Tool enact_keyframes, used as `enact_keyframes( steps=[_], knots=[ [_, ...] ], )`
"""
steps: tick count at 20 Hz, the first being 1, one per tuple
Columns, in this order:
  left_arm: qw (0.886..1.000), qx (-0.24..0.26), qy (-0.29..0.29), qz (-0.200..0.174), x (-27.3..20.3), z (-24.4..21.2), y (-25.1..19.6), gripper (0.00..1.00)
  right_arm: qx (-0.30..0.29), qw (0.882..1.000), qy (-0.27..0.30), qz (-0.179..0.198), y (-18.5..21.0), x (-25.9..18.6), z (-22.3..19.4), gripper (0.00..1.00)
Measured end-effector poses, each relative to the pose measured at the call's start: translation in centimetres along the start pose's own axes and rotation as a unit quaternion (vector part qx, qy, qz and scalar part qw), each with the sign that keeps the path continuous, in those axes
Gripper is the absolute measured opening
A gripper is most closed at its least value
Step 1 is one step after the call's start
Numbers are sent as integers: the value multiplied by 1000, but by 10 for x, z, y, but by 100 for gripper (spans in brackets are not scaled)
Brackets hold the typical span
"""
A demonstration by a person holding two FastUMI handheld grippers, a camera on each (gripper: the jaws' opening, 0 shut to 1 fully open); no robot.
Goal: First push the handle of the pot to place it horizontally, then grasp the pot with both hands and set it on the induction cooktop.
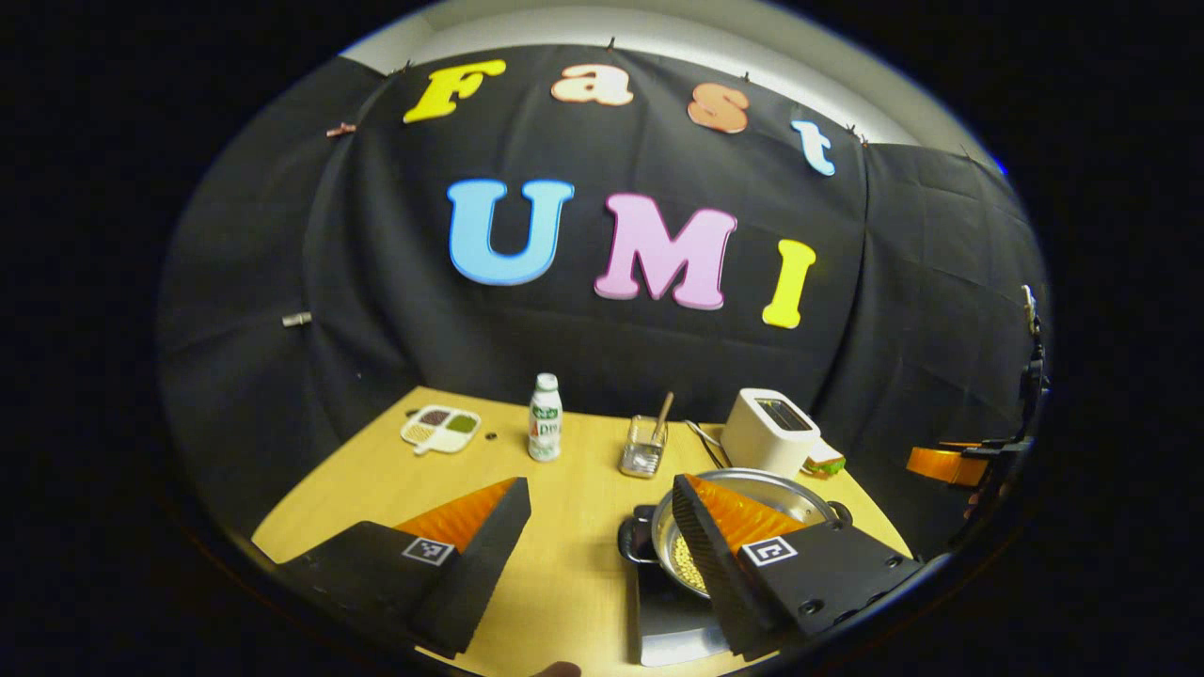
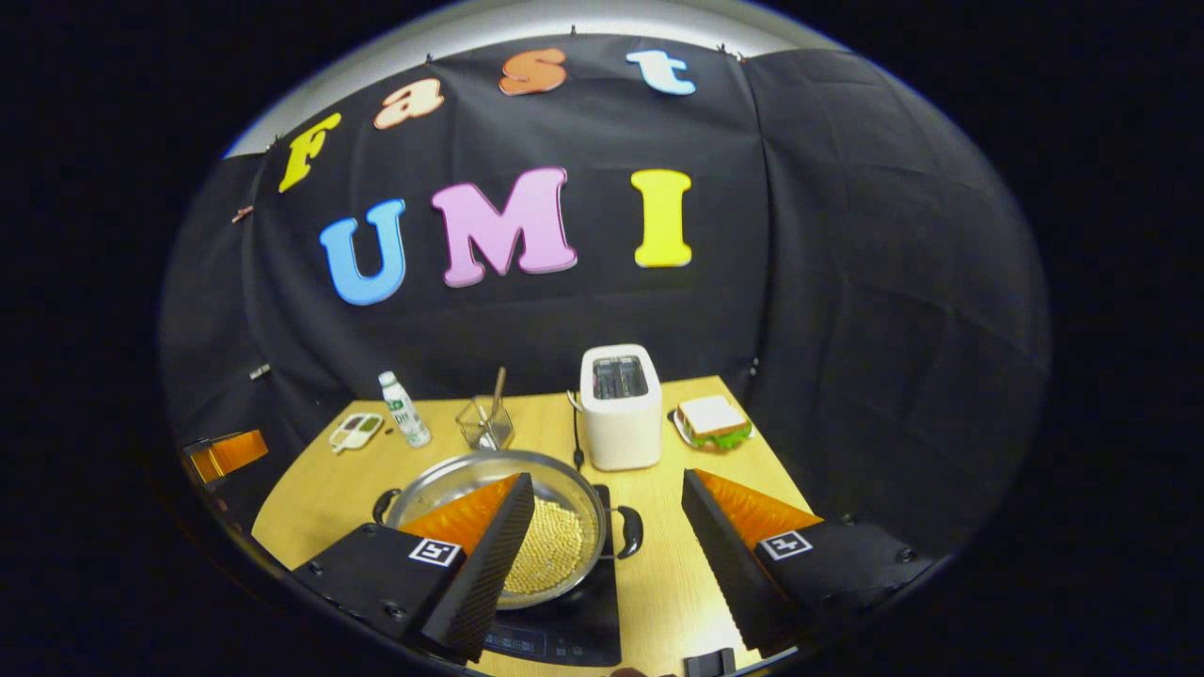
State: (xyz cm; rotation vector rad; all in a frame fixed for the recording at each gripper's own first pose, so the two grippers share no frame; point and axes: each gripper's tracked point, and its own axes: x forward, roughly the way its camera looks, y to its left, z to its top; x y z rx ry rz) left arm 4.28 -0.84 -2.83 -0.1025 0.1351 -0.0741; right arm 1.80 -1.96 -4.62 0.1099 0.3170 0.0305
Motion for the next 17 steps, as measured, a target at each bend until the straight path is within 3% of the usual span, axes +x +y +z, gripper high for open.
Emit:
enact_keyframes(
  steps=[4, 8, 17],
  knots=[
    [998, 11, -61, 28, -56, 16, 4, 95, -22, 994, -107, 6, 12, -45, 34, 98],
    [997, -7, -71, 26, -106, 0, -11, 95, -16, 989, -147, 1, 23, -81, 40, 98],
    [994, 1, -86, 62, -183, -16, 3, 95, -29, 993, -115, -10, 24, -128, 3, 99]
  ],
)
